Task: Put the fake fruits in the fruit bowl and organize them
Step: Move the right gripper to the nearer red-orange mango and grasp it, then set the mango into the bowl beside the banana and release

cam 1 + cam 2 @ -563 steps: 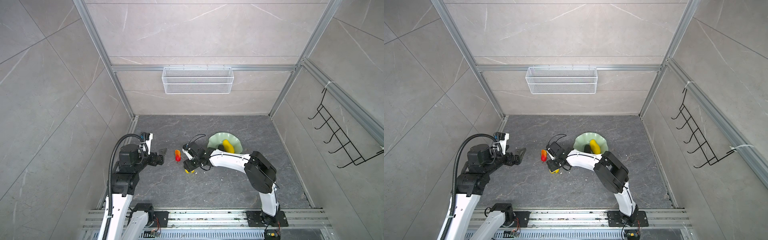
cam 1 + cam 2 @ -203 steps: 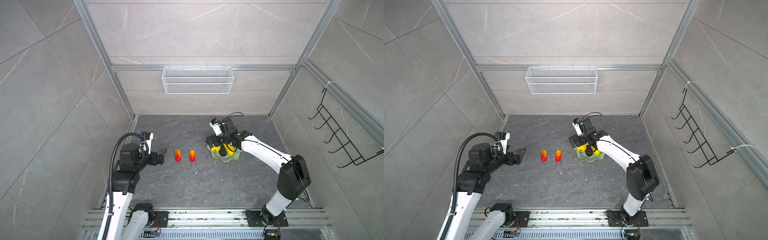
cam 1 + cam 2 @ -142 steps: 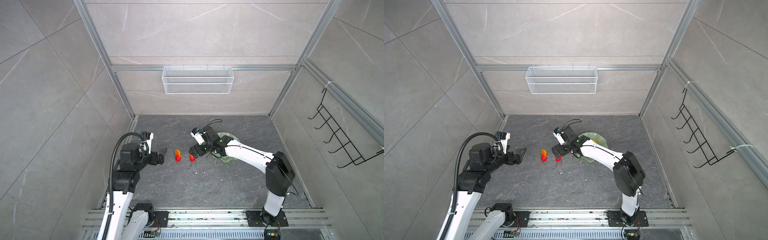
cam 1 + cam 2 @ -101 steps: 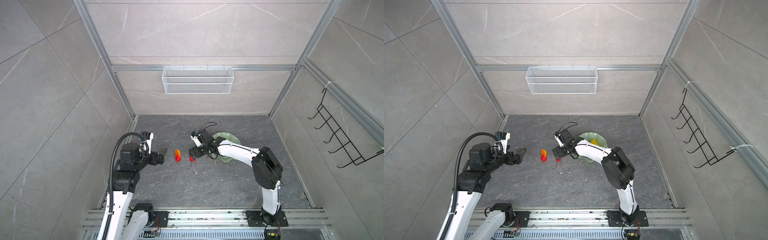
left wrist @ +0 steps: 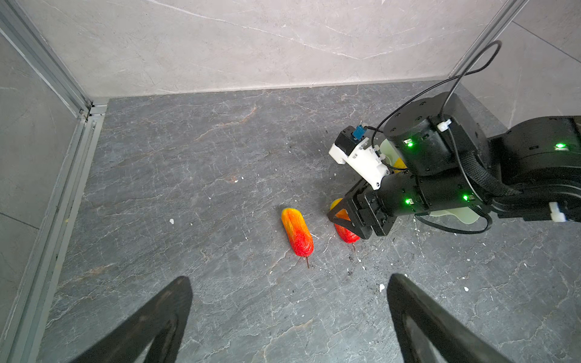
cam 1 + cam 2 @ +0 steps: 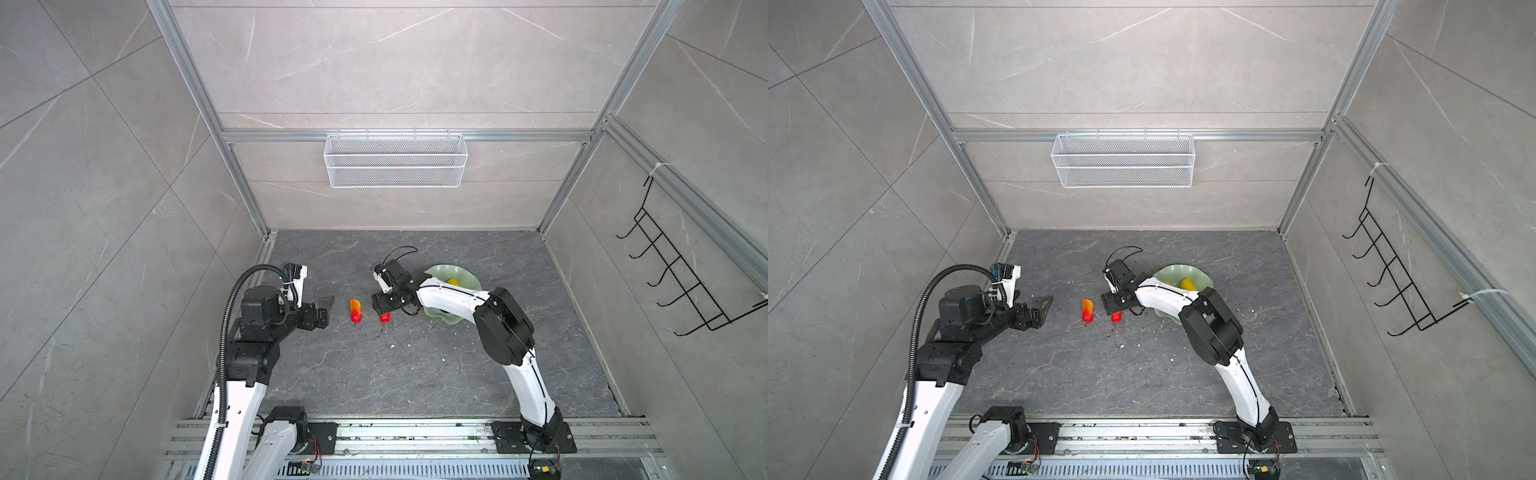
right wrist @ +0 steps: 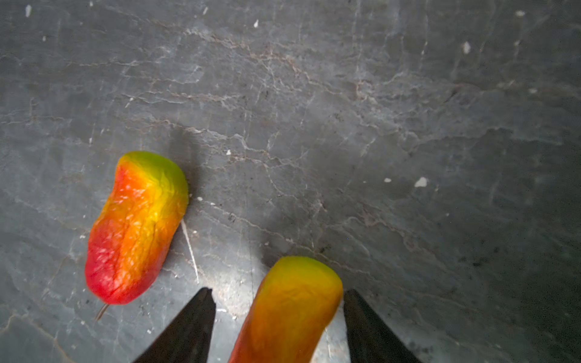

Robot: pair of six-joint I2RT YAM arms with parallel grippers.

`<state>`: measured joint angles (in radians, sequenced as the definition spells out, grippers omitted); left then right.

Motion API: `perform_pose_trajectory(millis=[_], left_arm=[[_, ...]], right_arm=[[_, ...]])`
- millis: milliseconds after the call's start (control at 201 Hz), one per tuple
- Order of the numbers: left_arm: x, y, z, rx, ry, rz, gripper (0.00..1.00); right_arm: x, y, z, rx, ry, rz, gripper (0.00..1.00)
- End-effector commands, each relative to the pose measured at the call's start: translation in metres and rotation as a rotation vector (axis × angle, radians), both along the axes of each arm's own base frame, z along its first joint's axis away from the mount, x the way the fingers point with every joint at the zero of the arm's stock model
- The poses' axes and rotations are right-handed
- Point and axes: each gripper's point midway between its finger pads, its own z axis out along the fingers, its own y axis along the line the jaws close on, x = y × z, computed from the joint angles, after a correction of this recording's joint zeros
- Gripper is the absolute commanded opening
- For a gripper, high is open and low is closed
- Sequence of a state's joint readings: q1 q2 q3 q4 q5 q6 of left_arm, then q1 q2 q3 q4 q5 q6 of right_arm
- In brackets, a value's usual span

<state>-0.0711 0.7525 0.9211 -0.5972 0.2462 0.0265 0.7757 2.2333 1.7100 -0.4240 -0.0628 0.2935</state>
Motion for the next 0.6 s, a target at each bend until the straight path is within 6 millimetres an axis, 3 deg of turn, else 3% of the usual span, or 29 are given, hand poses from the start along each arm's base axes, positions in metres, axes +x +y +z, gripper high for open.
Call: perform_pose_trajectory(millis=[0,144,324,458,597], left_arm=[[0.004,0.0,0.004,0.007,-0.031,-0.008,1.0],[0.004,0.001,0.004,0.011,-0.033,-0.007,1.0],[0.002,0.001,0.007,0.008,-0.042,-0.008,1.0],[0.001,-0.001,0.008,-0.001,-0.049,-0.015,1.0],[0.0,-0.001,0.009,-0.004,-0.052,-0.017,1.0]], right_arm=[[-0.002,-0.002,-0.009,-0.039,0.027,-0.014,0.65],[-0.004,-0.004,-0.014,-0.055,0.042,-0.015,0.6],[-0.003,-0.008,-0.008,-0.066,0.028,-0.014,0.39],[-0.002,-0.008,0.023,-0.04,-0.024,0.009,0.27],[-0.001,-0.013,0.086,0.003,-0.158,0.067,0.21]])
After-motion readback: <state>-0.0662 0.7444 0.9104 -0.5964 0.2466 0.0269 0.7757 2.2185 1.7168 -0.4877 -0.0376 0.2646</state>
